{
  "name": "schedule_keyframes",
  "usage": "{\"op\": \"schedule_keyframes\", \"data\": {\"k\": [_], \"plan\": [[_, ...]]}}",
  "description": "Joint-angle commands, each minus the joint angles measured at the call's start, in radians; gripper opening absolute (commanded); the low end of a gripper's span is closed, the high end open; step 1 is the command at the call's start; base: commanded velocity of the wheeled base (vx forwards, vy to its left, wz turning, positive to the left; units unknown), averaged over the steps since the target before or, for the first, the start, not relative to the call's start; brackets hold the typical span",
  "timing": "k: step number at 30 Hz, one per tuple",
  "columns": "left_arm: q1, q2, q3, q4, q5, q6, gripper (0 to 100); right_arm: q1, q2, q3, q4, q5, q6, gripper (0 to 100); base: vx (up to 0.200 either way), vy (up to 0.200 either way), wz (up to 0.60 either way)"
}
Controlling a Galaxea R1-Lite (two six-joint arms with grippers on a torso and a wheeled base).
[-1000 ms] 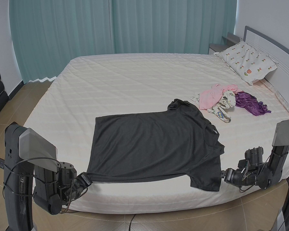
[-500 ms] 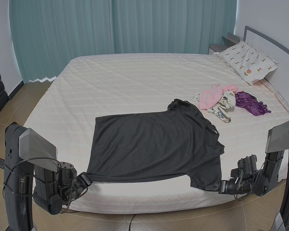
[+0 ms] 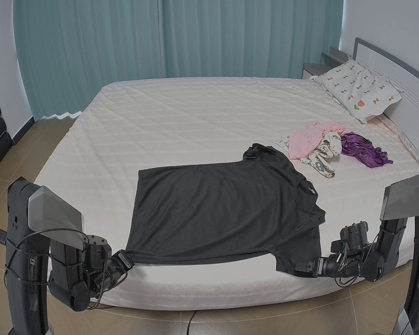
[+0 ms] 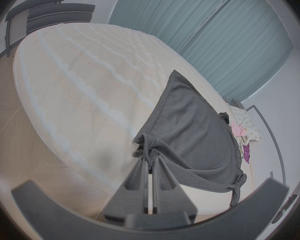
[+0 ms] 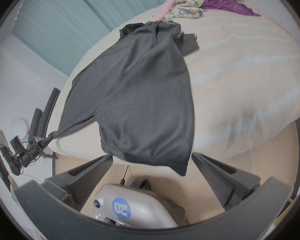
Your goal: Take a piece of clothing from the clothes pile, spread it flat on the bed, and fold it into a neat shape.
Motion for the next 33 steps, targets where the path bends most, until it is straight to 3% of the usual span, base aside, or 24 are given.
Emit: {"op": "schedule_keyframes", "data": {"k": [1,11,12,22,33], "plan": [[0.000,0.002,0.000,-0.018,0.001,-0.001,0,0.002,0.010,-0.016,0.000,-0.004,0.000,100,0.000,0.000,0.00],[0.000,0.002,0.000,-0.018,0.001,-0.001,0,0.014,0.008,-0.032,0.011,-0.011,0.000,100,0.000,0.000,0.00],[0.000,0.002,0.000,-0.018,0.001,-0.001,0,0.017,0.008,-0.033,0.009,-0.011,0.000,0,0.000,0.000,0.00],[0.000,0.000,0.000,-0.018,-0.001,-0.002,0,0.015,0.003,-0.024,0.021,-0.072,-0.002,0,0.000,0.000,0.00],[0.003,-0.006,0.017,-0.018,-0.013,-0.001,0,-0.081,-0.118,0.082,0.031,-0.044,-0.025,0,0.000,0.000,0.00]]}}
